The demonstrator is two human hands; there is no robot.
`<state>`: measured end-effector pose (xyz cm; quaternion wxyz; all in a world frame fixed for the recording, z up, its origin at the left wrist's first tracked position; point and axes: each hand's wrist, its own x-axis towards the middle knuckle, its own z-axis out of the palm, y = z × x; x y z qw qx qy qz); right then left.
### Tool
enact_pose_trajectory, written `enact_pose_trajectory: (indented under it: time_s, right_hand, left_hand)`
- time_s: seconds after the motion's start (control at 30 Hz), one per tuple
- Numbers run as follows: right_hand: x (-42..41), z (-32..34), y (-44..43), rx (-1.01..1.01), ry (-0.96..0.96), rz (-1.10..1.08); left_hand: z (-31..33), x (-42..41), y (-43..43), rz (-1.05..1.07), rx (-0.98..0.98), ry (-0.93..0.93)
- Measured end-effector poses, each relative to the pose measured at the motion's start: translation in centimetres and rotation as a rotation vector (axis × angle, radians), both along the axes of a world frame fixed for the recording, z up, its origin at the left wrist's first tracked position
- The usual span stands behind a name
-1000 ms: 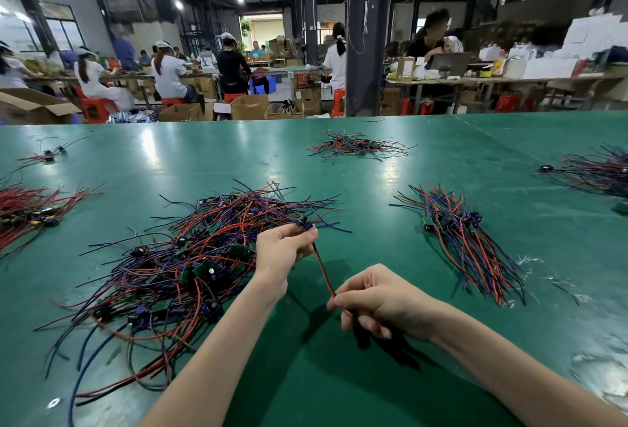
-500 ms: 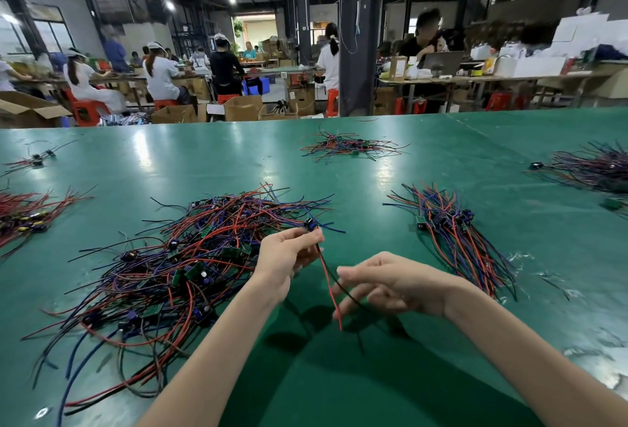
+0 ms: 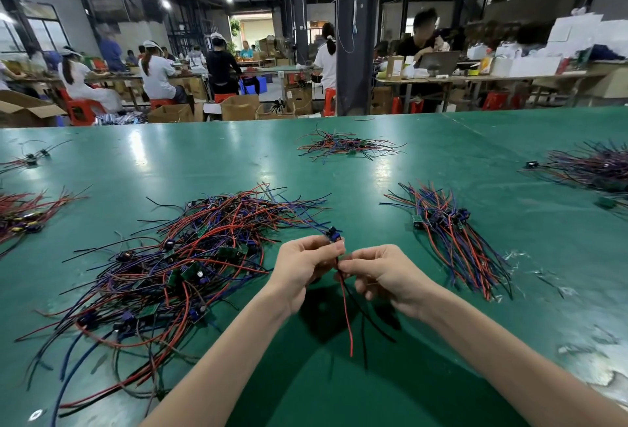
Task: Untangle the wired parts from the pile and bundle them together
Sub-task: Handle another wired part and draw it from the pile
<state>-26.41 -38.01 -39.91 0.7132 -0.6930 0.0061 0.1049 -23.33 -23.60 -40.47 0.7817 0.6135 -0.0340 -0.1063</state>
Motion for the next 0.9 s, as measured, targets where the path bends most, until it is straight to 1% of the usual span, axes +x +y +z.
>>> enact_pose_trajectory:
  time_s: [0.23,0.43,0.6,0.77,0.9]
  right_hand:
    - [-0.3,0.2,0.2,-0.017,0.033,0.032]
    - [-1.1,0.6,0.5,-0.049,0.087,0.136]
    - [-1.5,0.5,1.0,-0.111,0.077,0.221]
    - [-1.7,0.6,1.1,-0.174,0.057,0.253]
    - [-1.9,0.6,1.3,-0.157,0.080,0.271]
  left_hand:
    - [-0.3,0.2,0.0,0.043,0.021,-0.041]
    - [0.0,1.2,0.9,0.214,-0.040,-0.099]
    - [0.3,2.2,2.4,0.347,-0.051,-0.162]
    - [0.1,2.4,2.5,0.364,-0.032,-0.193]
    - [0.1,2.6,2.6,0.383,-0.023,-0.191]
